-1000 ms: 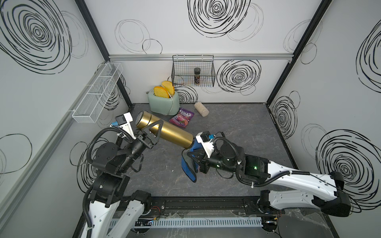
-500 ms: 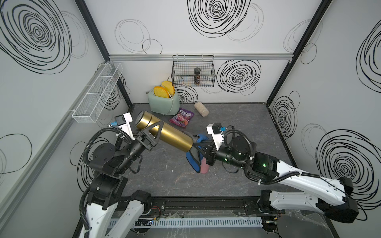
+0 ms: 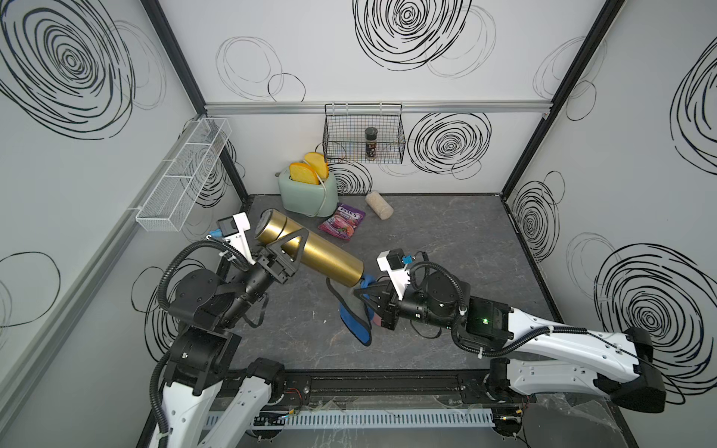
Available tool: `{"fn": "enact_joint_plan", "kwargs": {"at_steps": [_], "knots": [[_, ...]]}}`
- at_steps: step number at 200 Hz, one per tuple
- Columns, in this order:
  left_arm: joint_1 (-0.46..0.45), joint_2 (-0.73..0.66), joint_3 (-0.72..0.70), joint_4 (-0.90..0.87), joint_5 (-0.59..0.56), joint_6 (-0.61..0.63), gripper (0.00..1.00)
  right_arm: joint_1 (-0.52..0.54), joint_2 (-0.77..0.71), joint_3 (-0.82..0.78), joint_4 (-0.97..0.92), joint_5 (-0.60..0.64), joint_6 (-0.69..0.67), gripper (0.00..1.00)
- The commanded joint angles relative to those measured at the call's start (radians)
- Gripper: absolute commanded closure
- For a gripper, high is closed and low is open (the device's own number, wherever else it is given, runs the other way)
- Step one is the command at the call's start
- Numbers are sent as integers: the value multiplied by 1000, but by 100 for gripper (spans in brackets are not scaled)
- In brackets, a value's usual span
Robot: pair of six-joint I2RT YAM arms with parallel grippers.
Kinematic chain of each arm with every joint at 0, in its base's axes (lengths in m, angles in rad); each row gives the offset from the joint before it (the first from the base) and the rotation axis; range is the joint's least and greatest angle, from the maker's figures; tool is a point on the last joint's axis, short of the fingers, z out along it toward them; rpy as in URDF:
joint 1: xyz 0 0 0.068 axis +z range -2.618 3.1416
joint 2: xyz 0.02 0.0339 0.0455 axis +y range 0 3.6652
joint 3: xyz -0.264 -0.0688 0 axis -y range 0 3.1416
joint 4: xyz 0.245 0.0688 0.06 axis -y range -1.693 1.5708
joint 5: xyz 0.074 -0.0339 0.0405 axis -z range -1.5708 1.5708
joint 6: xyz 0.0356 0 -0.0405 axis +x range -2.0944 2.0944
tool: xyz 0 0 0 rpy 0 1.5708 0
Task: Wipe the surface of the thermos
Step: Wipe the dirt from the surface of the thermos.
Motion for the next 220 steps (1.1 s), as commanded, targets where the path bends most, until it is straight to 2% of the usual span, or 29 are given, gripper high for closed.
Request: {"fn": "enact_joint_plan", "kwargs": {"at_steps": [1,50,127,220], "knots": [[-6,1,25,107,3,-7,100,-11,-38,47,34,36,-29,100],[-8,4,18,108,3,-6,100,-61,-88,25,35,27,-24,100],[-8,-5,17,101,-3,-5,100,-30,-24,-34,118,-28,70,100],[-7,-14,-11,103,-5,-3,100,-13,-92,6,110,3,27,100]]}}
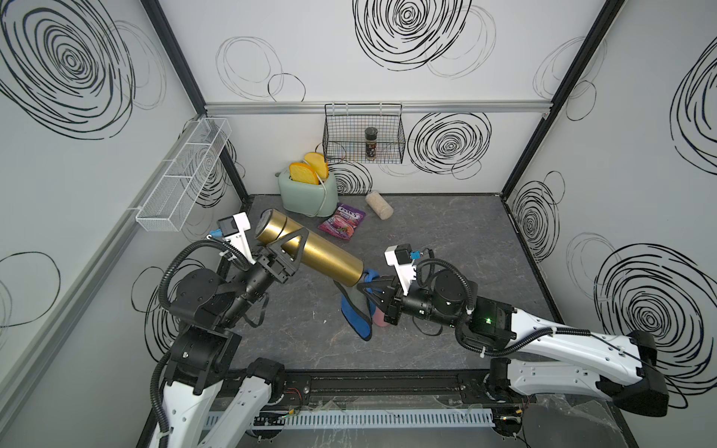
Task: Wipe the surface of the thermos
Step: Wipe the dirt from the surface of the thermos.
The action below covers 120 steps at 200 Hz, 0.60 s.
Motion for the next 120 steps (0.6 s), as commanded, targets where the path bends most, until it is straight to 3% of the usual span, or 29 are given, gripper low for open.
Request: {"fn": "enact_joint_plan", "kwargs": {"at_steps": [1,71,120], "knots": [[-6,-12,-6,98,-1,-3,100,9,-59,35,51,18,-20,100],[-6,-9,-25,96,-1,9,100,3,-169,35,-14,109,-54,100],[-4,26,-8,31,-80,134,100,-46,-292,43,-153,256,-64,100]]}}
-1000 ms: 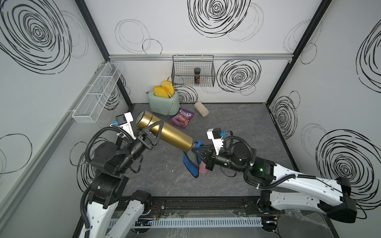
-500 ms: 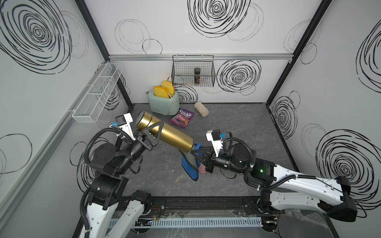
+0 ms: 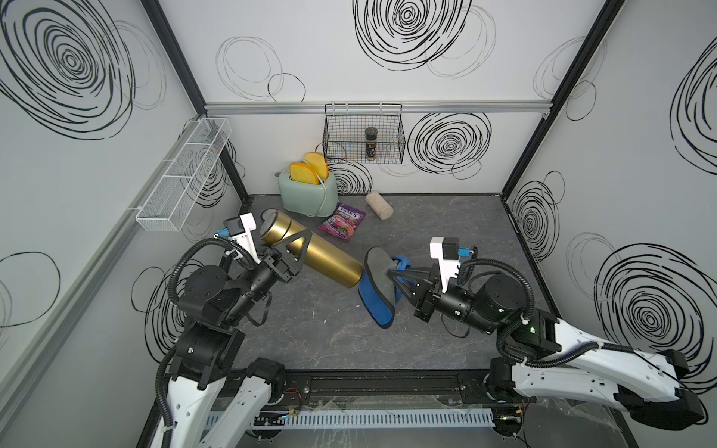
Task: Wipe the surface of the thermos
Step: Wipe the dirt from the surface of the thermos.
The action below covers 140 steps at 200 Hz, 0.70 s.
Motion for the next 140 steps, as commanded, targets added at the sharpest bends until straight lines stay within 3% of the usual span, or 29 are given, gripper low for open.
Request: {"fn": "enact_joint_plan", "kwargs": {"at_steps": [1,37,65,98,140], "knots": [[-4,7,18,44,-68,79,100,-30,-65,41,-80,112,-15,100],[-5,25,11,50,-107,128,100,-87,-154,57,-263,310,-3,100],[-6,48,-2,48,-168,191,100,-155,-182,88,-403,376,4,100],[-7,70,-72,114,-260,288,100,-251,-113,158,-534,298,-7,100],[-43,48,-270,399,-398,458,100,-392,-60,147,-534,126,-29,100]]}}
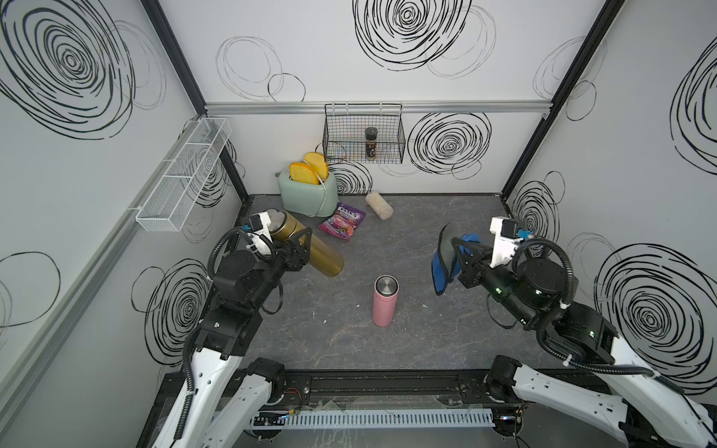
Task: Wipe the surface of the thermos
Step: Wipe the dirt from the surface of the thermos, then place the cleaning item at the center of the board.
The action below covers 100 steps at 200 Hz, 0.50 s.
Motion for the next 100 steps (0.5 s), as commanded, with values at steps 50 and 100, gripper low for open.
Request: {"fn": "enact_joint_plan", "kwargs": {"at_steps": [50,100], "knots": [[-52,-3,-248,535,-174,229,100,-384,97,-66,-49,-453,6,100],[-64,12,-390,707,-240,243,100,-604,64,-171,16,-672,44,100]]}}
